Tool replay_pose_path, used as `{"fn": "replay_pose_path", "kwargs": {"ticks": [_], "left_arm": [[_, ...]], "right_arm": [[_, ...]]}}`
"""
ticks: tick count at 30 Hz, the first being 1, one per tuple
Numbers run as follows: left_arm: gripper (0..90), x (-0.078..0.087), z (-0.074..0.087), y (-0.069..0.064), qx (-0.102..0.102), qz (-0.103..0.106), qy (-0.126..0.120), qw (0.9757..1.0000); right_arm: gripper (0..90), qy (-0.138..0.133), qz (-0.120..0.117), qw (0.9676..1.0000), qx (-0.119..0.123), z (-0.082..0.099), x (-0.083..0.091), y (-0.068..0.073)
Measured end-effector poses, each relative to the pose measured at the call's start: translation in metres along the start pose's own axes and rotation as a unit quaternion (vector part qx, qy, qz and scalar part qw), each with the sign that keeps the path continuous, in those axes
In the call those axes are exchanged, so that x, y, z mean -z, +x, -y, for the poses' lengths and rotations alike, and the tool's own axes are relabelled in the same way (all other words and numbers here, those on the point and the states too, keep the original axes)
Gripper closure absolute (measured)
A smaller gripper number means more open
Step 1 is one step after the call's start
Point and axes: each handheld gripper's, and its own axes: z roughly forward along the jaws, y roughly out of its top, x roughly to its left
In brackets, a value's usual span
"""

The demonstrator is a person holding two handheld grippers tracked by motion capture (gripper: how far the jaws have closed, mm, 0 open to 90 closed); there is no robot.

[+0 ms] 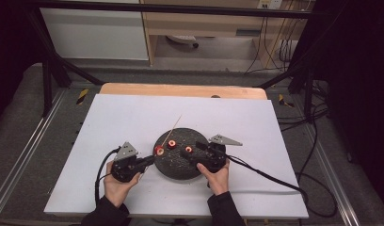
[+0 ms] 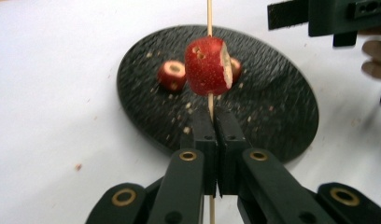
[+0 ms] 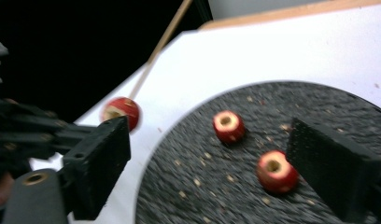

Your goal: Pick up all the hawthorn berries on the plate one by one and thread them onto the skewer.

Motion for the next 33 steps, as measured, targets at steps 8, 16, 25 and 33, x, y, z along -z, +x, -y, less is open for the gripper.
{"fn": "replay_pose_path", "kwargs": {"ticks": [8,16,25,33], "left_arm": [[88.4,0.014,0.017,0.009,-0.001,-0.004,0.014,0.9999],[88.4,0.021,0.030,0.016,0.000,-0.002,0.021,0.9998],[88.4,0.026,0.039,0.017,0.000,0.004,0.022,0.9998],[88.4,0.027,0.040,0.019,-0.001,0.003,0.021,0.9998]], "right_arm": [[6.7,0.065,0.015,0.9972,0.036,-0.006,-0.002,-0.010],[6.4,0.158,0.032,0.9823,0.095,-0.020,-0.007,-0.012],[6.6,0.233,0.050,0.9618,0.134,-0.032,-0.023,-0.008],[10.2,0.286,0.072,0.9433,0.153,-0.041,-0.043,-0.006]]}}
